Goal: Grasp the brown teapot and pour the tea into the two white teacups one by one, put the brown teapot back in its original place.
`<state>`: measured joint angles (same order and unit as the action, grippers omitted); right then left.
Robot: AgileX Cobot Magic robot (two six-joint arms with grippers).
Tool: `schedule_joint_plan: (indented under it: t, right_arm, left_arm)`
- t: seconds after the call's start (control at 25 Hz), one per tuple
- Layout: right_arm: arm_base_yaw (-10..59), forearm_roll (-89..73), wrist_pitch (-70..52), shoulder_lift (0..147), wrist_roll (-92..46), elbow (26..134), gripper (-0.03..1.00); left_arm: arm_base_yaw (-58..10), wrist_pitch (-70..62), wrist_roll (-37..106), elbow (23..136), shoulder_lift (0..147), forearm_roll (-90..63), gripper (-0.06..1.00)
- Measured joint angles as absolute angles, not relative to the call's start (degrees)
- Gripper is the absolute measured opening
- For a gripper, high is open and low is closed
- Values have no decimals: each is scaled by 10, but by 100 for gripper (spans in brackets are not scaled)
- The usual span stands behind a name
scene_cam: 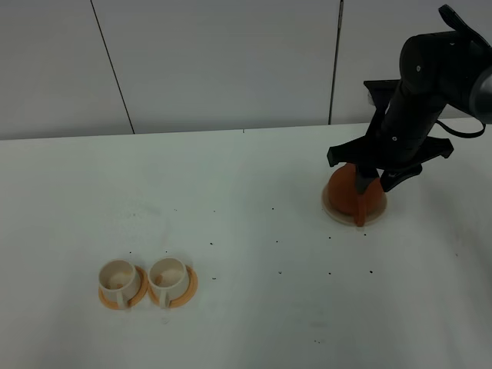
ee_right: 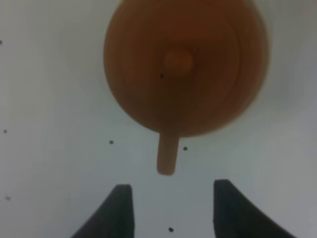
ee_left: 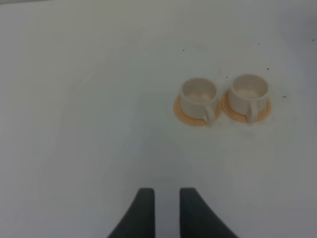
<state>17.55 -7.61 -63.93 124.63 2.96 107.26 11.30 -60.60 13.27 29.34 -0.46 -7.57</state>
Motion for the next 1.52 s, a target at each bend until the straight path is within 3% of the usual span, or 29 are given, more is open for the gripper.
schedule_joint_plan:
  t: [1.52]
  right_arm:
    - [176,-100,-637,1292,44,1081,36]
  left_arm:
    - [113,-607,132,293,-5,-76,21]
